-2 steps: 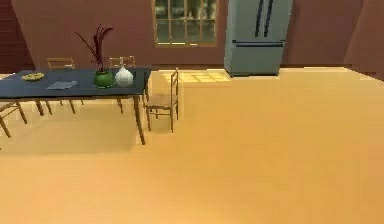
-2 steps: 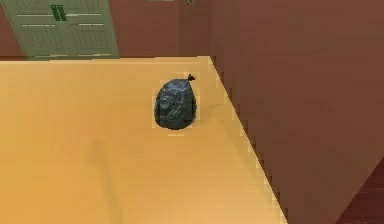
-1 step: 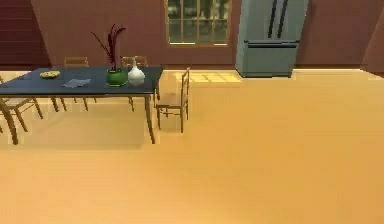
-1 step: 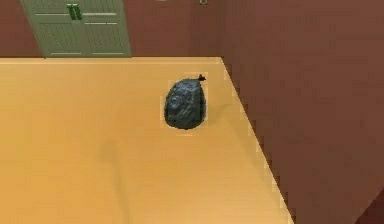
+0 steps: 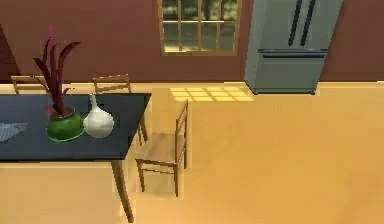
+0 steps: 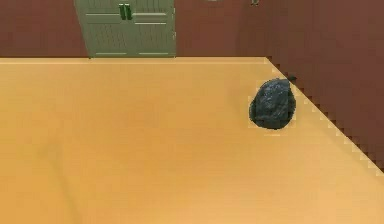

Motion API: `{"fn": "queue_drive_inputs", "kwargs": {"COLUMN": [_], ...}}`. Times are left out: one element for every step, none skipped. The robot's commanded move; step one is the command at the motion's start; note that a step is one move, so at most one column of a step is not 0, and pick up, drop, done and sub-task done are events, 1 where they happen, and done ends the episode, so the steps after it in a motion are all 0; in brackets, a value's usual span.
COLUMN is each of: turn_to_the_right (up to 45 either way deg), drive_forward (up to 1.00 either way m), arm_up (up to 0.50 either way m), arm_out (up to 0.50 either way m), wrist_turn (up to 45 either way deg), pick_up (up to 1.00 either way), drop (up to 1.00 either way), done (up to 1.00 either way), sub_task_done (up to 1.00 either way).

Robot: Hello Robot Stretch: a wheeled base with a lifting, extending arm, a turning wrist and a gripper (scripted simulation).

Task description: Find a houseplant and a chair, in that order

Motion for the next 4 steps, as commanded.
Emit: {"fn": "queue_drive_inputs", "kwargs": {"turn_to_the_right": [-3.0,0.0,-45.0,0.0], "drive_forward": [0.0,0.5,0.0,0.0], "arm_up": [0.0,0.0,0.0,0.0], "arm_out": [0.0,0.0,0.0,0.0], "wrist_turn": [0.0,0.0,0.0,0.0], "pick_up": [0.0,0.0,0.0,0.0], "drop": [0.0,0.0,0.0,0.0], "done": [0.0,0.0,0.0,0.0], "sub_task_done": [0.0,0.0,0.0,1.0]}}
